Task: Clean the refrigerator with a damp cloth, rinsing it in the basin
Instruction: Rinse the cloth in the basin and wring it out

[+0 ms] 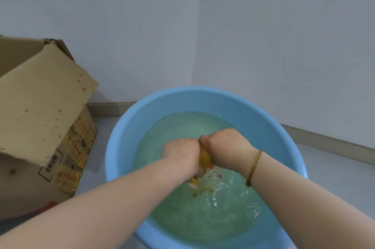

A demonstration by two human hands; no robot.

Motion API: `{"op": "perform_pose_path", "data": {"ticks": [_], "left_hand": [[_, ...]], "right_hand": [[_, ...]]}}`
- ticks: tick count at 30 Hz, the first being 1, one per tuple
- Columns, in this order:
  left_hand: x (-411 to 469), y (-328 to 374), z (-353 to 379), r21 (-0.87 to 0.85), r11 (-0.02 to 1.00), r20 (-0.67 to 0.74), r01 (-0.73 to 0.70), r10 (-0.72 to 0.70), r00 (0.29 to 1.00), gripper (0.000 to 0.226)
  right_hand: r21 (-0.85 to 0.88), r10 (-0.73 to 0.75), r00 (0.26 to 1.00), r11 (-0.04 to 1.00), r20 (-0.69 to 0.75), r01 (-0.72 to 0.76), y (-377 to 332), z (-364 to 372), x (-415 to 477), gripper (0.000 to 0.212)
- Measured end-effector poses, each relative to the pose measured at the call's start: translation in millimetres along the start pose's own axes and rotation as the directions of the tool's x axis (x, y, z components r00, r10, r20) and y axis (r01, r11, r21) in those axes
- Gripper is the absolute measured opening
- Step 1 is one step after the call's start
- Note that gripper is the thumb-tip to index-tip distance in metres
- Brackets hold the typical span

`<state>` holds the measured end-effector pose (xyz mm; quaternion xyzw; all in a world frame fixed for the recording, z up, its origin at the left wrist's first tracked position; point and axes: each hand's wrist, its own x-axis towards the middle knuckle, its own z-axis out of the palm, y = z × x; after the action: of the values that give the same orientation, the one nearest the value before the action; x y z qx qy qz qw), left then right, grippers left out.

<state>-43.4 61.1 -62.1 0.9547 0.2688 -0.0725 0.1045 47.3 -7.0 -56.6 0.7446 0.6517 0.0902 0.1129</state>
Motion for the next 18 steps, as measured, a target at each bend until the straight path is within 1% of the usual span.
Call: {"op": "perform_pose_path", "data": {"ticks": [1, 2, 4, 5, 7, 8, 9, 10, 11, 12, 13, 14, 15, 16, 17, 18], "left_hand": [[1, 0, 3, 0.058, 0.998, -0.034, -0.022, 0.024, 0.999, 0.034], [1, 1, 5, 0.097, 0.994, -0.058, -0.041, 0.047, 0.997, 0.036], [-2, -1, 6, 0.146, 0.985, -0.109, -0.088, 0.104, 0.989, 0.041], [-2, -3, 6, 0.181, 0.975, -0.144, -0.126, 0.153, 0.978, 0.043], [-1, -9, 5, 0.235, 0.949, -0.202, -0.21, 0.259, 0.945, 0.049], [-1, -10, 3, 0.227, 0.943, -0.226, -0.242, 0.293, 0.929, 0.052], [-1, -12, 1, 0.196, 0.949, -0.239, -0.245, 0.288, 0.927, 0.058], [0, -13, 0, 0.122, 0.97, -0.242, -0.21, 0.234, 0.942, 0.065], [1, -13, 1, -0.025, 0.99, -0.235, -0.137, 0.127, 0.964, 0.073], [-1, -11, 0, -0.283, 0.959, -0.19, -0.036, -0.02, 0.982, 0.078], [-5, -5, -3, -0.605, 0.791, -0.043, 0.091, -0.147, 0.988, 0.075], [-10, 1, -7, -0.86, 0.462, 0.151, 0.215, -0.171, 0.974, 0.065], [-11, 8, -11, -0.943, 0.086, 0.31, 0.321, -0.117, 0.944, 0.055], [-10, 12, -14, -0.906, -0.188, 0.397, 0.38, -0.066, 0.915, 0.05], [-4, 13, -13, -0.838, -0.38, 0.44, 0.391, -0.045, 0.897, 0.05], [-1, 13, -13, -0.778, -0.516, 0.443, 0.359, -0.044, 0.895, 0.048]], "right_hand": [[0.071, 0.052, 0.987, 0.995, 0.152, -0.063, -2, -4, 2, 0.019], [0.133, 0.072, 0.963, 0.985, 0.261, -0.109, -2, -6, 4, 0.019], [0.257, 0.063, 0.935, 0.953, 0.349, -0.16, 4, -12, 2, 0.015], [0.318, 0.074, 0.913, 0.923, 0.402, -0.215, 10, -14, 1, 0.015], [0.501, 0.076, 0.87, 0.791, 0.488, -0.35, 18, -20, -5, 0.021], [0.548, 0.094, 0.864, 0.738, 0.495, -0.394, 19, -22, -8, 0.021], [0.547, 0.146, 0.873, 0.727, 0.466, -0.414, 19, -23, -10, 0.019], [0.511, 0.223, 0.879, 0.742, 0.422, -0.434, 19, -21, -11, 0.018], [0.457, 0.315, 0.879, 0.762, 0.358, -0.459, 19, -20, -13, 0.018], [0.375, 0.408, 0.87, 0.787, 0.277, -0.489, 18, -16, -15, 0.021], [0.294, 0.478, 0.864, 0.813, 0.157, -0.503, 15, -13, -16, 0.024], [0.221, 0.479, 0.877, 0.859, -0.028, -0.462, 12, -7, -18, 0.025], [0.113, 0.408, 0.887, 0.913, -0.216, -0.392, 9, -3, -19, 0.024], [0.065, 0.335, 0.875, 0.94, -0.349, -0.334, 3, -2, -21, 0.02], [0.058, 0.252, 0.85, 0.965, -0.462, -0.255, -2, 0, -22, 0.02], [0.053, 0.183, 0.814, 0.981, -0.551, -0.184, -9, 2, -24, 0.026]]}}
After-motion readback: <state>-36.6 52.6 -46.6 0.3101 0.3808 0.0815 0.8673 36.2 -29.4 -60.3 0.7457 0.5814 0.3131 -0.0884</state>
